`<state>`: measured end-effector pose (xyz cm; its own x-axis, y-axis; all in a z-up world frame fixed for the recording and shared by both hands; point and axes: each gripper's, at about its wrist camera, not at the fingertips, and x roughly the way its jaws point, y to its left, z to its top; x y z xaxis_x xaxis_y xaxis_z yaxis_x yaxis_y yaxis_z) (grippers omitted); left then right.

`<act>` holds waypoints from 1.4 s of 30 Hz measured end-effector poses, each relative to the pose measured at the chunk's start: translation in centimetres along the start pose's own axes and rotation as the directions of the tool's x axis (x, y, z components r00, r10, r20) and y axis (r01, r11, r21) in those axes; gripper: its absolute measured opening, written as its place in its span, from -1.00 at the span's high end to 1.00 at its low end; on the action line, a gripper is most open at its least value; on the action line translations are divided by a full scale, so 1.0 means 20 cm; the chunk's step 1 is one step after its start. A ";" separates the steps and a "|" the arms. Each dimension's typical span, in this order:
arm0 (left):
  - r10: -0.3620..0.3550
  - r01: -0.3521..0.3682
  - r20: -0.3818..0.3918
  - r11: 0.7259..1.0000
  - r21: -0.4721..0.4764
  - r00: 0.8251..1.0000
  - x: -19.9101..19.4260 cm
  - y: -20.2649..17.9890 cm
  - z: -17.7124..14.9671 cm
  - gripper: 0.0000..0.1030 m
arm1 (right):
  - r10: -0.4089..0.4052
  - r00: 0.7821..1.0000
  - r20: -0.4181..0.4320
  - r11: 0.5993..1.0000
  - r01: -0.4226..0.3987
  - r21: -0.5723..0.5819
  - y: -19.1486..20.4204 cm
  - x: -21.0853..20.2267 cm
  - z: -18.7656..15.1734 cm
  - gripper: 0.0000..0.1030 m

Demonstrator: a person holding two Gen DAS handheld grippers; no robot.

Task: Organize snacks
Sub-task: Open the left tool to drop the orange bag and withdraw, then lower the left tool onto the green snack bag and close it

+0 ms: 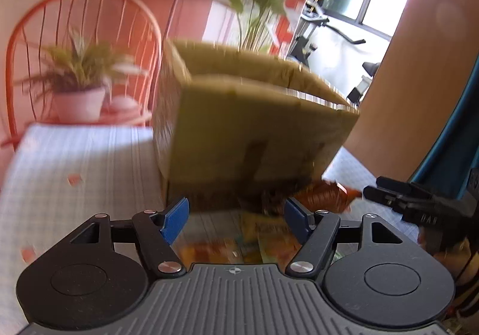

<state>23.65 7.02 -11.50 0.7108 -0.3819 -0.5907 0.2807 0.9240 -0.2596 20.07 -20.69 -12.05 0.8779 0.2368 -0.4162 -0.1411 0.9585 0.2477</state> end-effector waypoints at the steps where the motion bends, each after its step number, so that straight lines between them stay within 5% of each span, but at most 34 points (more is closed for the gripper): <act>1: -0.008 0.008 -0.008 1.000 -0.011 1.000 0.02 -0.01 -0.02 -0.42 | 0.002 1.000 -0.013 1.000 -0.002 -0.013 0.02 0.01 -0.03 -0.59; 13: -0.084 0.080 -0.089 0.995 -0.055 0.992 0.17 -0.16 -0.17 -0.43 | -0.002 0.998 -0.062 0.999 0.006 0.051 0.02 -0.05 -0.21 -0.59; 17: -0.109 0.100 -0.113 0.992 -0.082 0.988 0.20 -0.19 -0.20 -0.64 | -0.023 0.996 -0.081 0.994 0.031 0.105 -0.03 -0.06 -0.24 -0.59; 21: -0.110 0.097 -0.130 0.990 -0.102 0.985 0.24 -0.21 -0.21 -0.65 | -0.041 0.994 -0.101 0.988 0.056 0.146 -0.07 -0.07 -0.26 -0.59; 32: -0.058 0.024 -0.135 0.970 -0.244 0.989 0.16 -0.20 -0.31 -0.65 | -0.039 0.989 -0.140 0.994 0.053 0.095 -0.03 -0.08 -0.32 -0.59; 42: -0.143 0.071 -0.193 0.937 -0.341 0.971 0.15 -0.18 -0.37 -0.65 | -0.086 0.976 -0.200 0.994 0.098 0.053 -0.03 -0.05 -0.37 -0.59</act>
<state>19.93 2.46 -18.04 0.5249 -0.5069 -0.6837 0.0931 0.8327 -0.5459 15.93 -20.39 -18.38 0.7774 0.1807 -0.6026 -0.0300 0.9674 0.2514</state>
